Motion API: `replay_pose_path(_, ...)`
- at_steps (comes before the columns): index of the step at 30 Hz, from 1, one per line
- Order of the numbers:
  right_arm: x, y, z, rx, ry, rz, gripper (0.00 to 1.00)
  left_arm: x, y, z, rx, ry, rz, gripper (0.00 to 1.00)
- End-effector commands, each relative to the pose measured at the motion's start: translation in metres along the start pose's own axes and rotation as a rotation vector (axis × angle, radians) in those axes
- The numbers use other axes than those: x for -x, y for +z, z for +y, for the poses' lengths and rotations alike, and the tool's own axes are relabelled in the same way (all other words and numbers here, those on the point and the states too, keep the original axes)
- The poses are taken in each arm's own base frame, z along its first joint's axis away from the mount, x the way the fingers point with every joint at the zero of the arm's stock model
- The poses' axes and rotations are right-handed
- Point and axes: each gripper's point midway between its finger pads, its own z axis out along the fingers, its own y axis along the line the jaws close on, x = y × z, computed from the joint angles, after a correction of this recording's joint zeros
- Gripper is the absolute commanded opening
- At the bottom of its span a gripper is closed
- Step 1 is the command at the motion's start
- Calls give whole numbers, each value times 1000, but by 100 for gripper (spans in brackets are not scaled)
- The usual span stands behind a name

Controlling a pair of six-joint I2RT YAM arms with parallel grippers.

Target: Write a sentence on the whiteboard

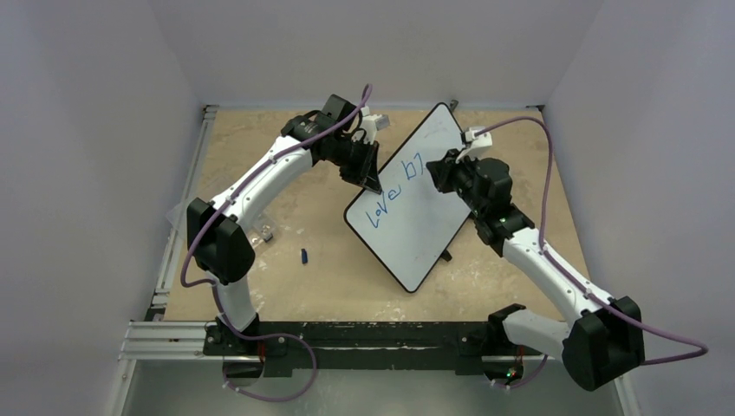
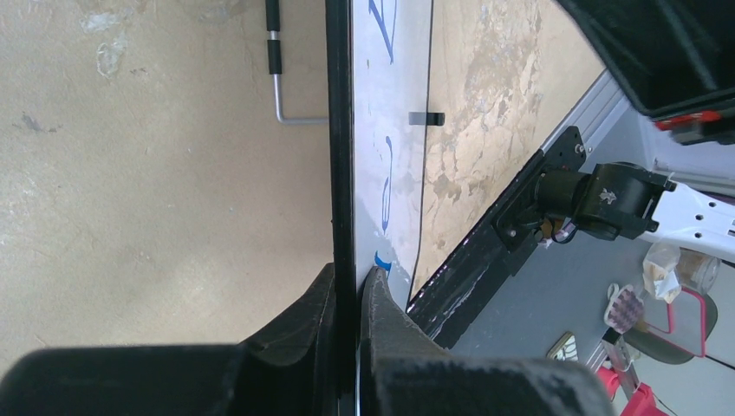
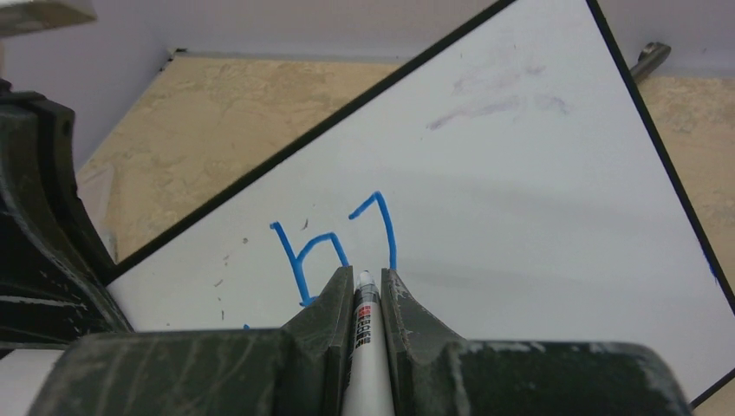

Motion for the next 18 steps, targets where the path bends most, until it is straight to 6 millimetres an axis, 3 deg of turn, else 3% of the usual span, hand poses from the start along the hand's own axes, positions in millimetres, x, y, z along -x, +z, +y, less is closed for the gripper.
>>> replay_pose_path(1,60,-4,16,31,9,-142,0,-8,2,31,168,120,18,0)
replay_pose_path(10,82,23,22,45,19,-174,0,-8,2,30,165,120,19,0)
replay_pose_path(18,73,43,24,59,25,-146,0,-8,2,30,166,122,17,0)
